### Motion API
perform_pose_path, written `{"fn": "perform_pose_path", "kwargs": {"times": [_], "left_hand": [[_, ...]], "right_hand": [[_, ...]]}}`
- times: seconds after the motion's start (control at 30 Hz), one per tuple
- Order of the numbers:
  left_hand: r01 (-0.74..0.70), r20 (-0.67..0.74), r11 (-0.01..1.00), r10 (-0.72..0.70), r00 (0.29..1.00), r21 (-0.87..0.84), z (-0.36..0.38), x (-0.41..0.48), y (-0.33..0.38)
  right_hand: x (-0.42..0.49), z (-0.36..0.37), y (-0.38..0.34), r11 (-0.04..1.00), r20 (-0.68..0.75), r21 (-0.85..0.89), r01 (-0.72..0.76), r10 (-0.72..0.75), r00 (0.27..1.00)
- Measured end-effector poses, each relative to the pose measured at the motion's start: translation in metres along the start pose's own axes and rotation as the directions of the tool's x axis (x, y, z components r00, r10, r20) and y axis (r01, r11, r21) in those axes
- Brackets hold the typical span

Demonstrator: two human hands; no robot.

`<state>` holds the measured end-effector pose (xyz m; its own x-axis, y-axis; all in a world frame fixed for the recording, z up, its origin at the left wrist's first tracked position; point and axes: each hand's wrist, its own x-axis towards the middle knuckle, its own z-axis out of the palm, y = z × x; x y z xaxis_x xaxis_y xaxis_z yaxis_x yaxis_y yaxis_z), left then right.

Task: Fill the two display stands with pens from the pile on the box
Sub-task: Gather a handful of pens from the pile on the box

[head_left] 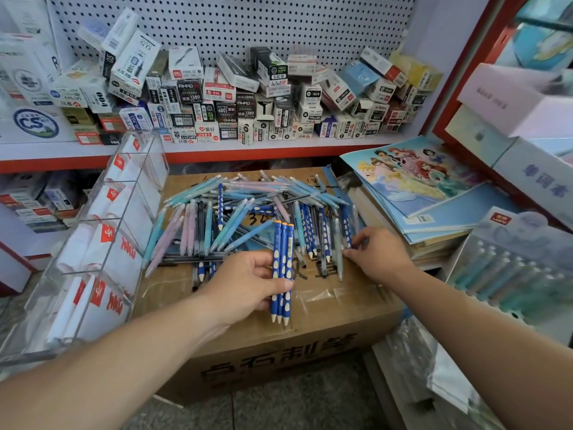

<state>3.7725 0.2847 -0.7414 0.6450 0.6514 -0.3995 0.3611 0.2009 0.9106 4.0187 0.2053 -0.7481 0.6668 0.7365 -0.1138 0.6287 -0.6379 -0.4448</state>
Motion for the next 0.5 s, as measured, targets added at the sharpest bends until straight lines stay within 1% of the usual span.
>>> {"fn": "perform_pose_path", "kwargs": {"times": [0.17, 0.27, 0.3, 0.37, 0.43, 0.5], "left_hand": [[-0.002, 0.004, 1.000, 0.002, 1.000, 0.022, 0.001, 0.001, 0.000], [-0.002, -0.003, 1.000, 0.002, 1.000, 0.021, 0.002, 0.001, 0.001], [-0.003, -0.004, 1.000, 0.003, 1.000, 0.023, 0.002, 0.001, 0.002], [-0.002, -0.005, 1.000, 0.002, 1.000, 0.028, 0.002, 0.001, 0.003], [0.002, -0.007, 1.000, -0.002, 1.000, 0.029, 0.002, 0.000, 0.002], [0.009, -0.008, 1.000, -0.009, 1.000, 0.028, 0.001, 0.000, 0.001]], "right_hand": [[0.001, 0.001, -0.001, 0.998, 0.031, -0.059, -0.018, 0.020, 0.999], [0.001, 0.000, -0.003, 0.996, 0.045, -0.062, -0.058, 0.061, 0.997], [0.001, -0.001, -0.004, 0.996, 0.052, -0.029, -0.089, 0.090, 0.995], [0.001, -0.003, -0.006, 0.974, 0.065, 0.126, -0.188, 0.181, 0.981], [-0.003, -0.005, -0.007, 0.917, 0.088, 0.301, -0.261, 0.246, 0.965], [-0.009, -0.007, -0.007, 0.862, 0.146, 0.409, -0.300, 0.263, 0.954]]}}
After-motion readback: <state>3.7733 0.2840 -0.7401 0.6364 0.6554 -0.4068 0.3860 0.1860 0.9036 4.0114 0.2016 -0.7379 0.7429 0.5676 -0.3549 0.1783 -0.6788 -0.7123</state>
